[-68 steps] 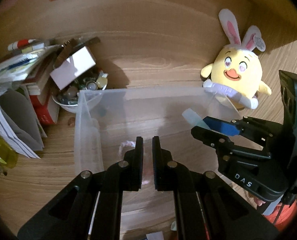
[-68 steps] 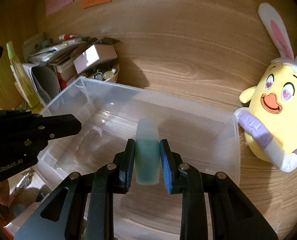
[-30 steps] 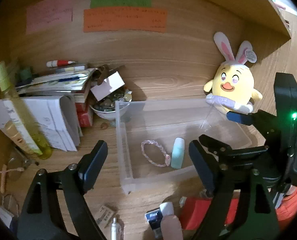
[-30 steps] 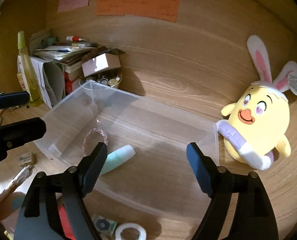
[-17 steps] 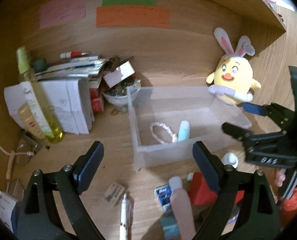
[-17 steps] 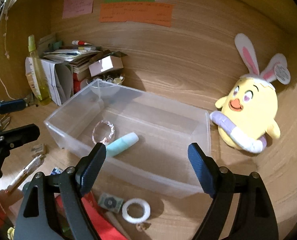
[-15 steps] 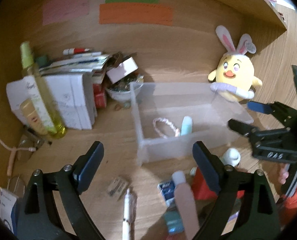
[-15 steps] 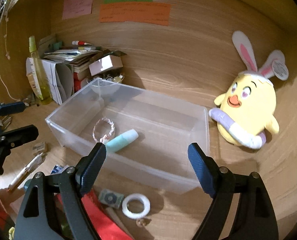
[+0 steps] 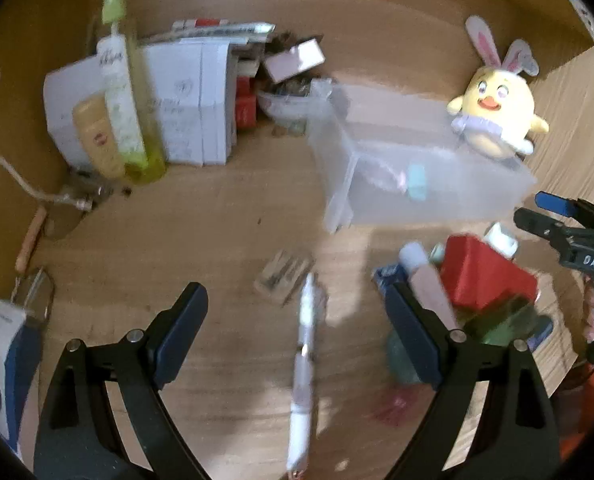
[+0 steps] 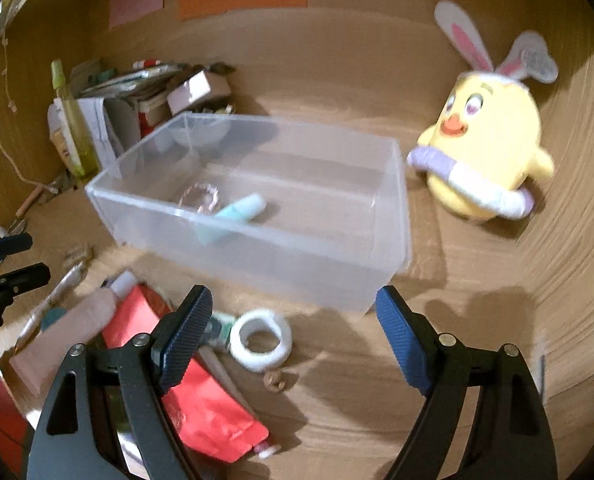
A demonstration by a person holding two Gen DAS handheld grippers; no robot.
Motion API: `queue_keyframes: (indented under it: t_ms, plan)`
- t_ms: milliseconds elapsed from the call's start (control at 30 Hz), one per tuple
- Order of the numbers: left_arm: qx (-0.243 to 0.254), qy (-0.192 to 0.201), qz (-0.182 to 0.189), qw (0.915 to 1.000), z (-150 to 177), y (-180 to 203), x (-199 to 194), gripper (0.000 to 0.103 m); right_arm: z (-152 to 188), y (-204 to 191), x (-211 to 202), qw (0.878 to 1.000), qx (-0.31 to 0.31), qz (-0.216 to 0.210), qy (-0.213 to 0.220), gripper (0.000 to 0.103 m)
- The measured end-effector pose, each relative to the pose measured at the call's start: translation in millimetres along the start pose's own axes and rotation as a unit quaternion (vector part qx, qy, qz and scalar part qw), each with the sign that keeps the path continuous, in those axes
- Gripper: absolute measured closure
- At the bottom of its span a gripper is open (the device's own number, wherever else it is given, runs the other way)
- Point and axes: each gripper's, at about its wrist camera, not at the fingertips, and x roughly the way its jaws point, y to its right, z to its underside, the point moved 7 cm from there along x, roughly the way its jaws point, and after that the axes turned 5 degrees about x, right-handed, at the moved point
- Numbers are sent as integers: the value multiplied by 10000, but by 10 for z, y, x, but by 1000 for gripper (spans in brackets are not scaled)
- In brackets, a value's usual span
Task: Organize objects
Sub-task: 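Grasp the white tape roll with the right gripper while the left gripper grasps a white pen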
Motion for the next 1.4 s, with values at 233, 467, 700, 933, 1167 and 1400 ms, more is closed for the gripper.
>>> queue_keyframes:
  t_ms: [233, 467, 700, 933, 1167, 1400]
  plan:
    - [-87, -178, -3, 9998, 235, -48, 51, 15, 198, 10, 75, 9994, 136, -226, -204, 22]
    - [121, -165, 5, 9998, 304, 27, 33, 38, 285, -30, 111, 9988, 34, -256, -406, 41]
    - [128, -309, 74, 9994, 310, 34, 104, 59, 311, -98, 226, 9975, 18, -391, -596, 55]
    - [138, -254, 72, 9996, 263, -2, 150, 64, 293, -148, 296, 9968, 10, -427, -677, 64]
    - [214, -204, -12, 9996, 212, 24, 198, 89, 310, -147, 295, 9984, 78, -226, -515, 67]
    - [34, -94, 83, 9999, 197, 30, 113, 90, 272, -80, 201, 9984, 96, -390, -394, 68]
